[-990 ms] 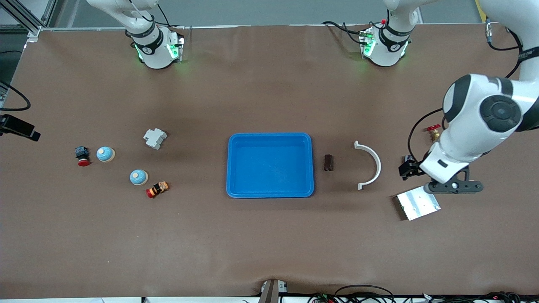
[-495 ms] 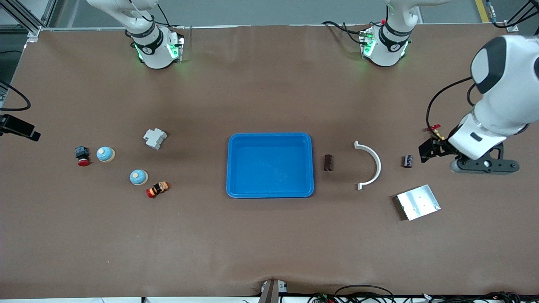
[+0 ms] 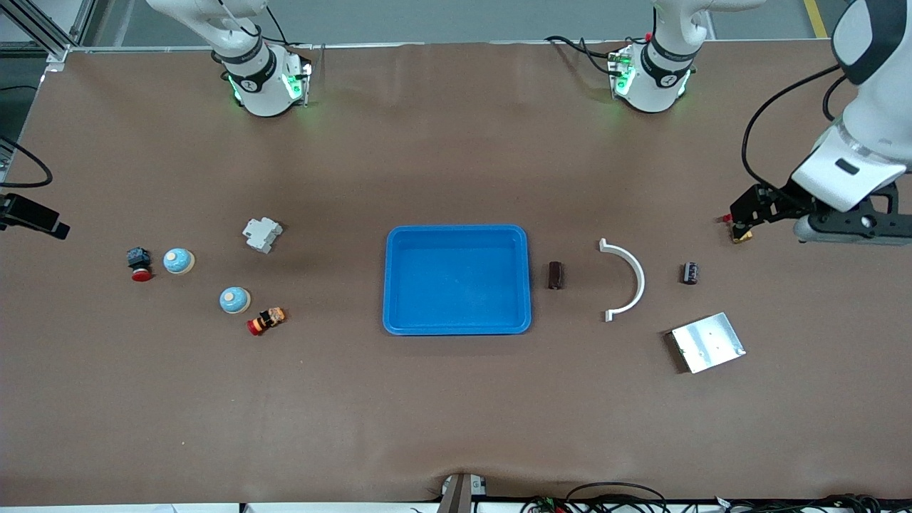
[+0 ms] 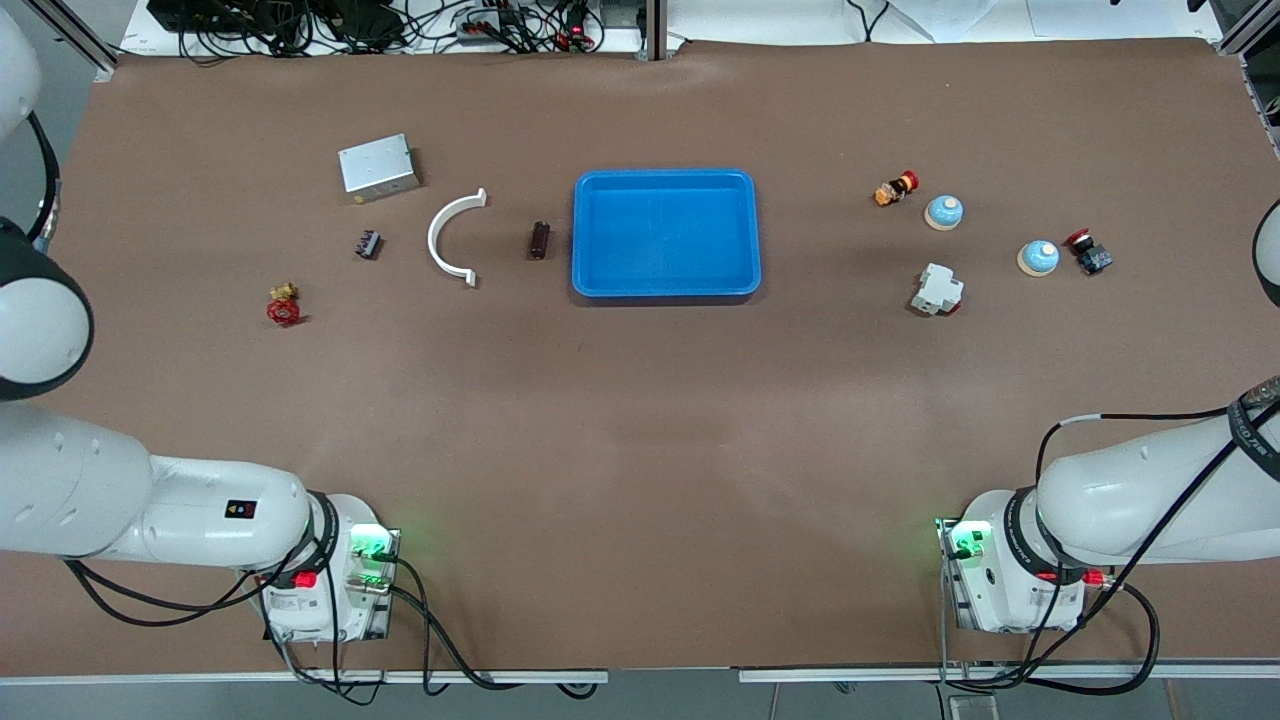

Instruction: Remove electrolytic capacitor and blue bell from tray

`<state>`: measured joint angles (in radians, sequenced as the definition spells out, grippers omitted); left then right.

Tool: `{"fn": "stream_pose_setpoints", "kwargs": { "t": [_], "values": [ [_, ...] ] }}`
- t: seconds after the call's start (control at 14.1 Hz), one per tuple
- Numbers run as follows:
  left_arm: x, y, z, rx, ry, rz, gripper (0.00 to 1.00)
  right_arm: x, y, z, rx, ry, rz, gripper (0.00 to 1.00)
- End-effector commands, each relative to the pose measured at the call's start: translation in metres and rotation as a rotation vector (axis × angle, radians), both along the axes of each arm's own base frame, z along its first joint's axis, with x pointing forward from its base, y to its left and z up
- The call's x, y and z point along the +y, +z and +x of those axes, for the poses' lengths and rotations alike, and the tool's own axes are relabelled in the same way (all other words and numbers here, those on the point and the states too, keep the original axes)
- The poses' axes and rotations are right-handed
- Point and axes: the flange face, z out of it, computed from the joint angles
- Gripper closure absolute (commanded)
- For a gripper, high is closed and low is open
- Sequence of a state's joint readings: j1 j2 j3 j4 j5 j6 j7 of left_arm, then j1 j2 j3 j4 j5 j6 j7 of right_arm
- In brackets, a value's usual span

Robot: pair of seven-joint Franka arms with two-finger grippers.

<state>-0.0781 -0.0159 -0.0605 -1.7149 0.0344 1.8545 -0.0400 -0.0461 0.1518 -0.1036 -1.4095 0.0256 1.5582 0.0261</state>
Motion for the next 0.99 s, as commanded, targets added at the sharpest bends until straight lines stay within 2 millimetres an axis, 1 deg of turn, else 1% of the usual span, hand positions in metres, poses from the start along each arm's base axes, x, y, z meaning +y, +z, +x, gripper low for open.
{"fn": "stream_pose_setpoints", "kwargs": {
  "t": [0.0, 0.07, 0.21, 0.35, 0.57, 0.71, 0.92],
  "values": [
    [-0.001, 0.016, -0.012, 0.010, -0.008, -0.018, 0.00, -0.007, 0.005, -0.006, -0.005, -0.008, 0.015, 0.00],
    [-0.004, 0.026, -0.012, -0.007, -0.001, -0.022, 0.00, -0.009, 0.004, -0.007, -0.004, -0.011, 0.015, 0.00],
    [-0.005, 0.034, -0.015, 0.015, -0.003, -0.017, 0.00, -0.007, 0.004, -0.006, -0.005, -0.011, 0.015, 0.00],
    [-0.010, 0.032, -0.021, 0.061, -0.009, -0.013, 0.00, -0.006, 0.004, -0.006, -0.005, -0.010, 0.020, 0.00],
    [-0.015, 0.030, -0.026, 0.114, 0.018, -0.069, 0.00, -0.005, 0.004, -0.006, -0.005, -0.014, 0.021, 0.00],
    [-0.010, 0.033, -0.028, 0.127, 0.023, -0.069, 0.00, -0.003, 0.004, -0.006, -0.004, -0.016, 0.021, 0.00],
    [-0.010, 0.033, -0.028, 0.129, 0.021, -0.061, 0.00, -0.003, 0.004, -0.006, -0.004, -0.016, 0.020, 0.00]
  ]
}}
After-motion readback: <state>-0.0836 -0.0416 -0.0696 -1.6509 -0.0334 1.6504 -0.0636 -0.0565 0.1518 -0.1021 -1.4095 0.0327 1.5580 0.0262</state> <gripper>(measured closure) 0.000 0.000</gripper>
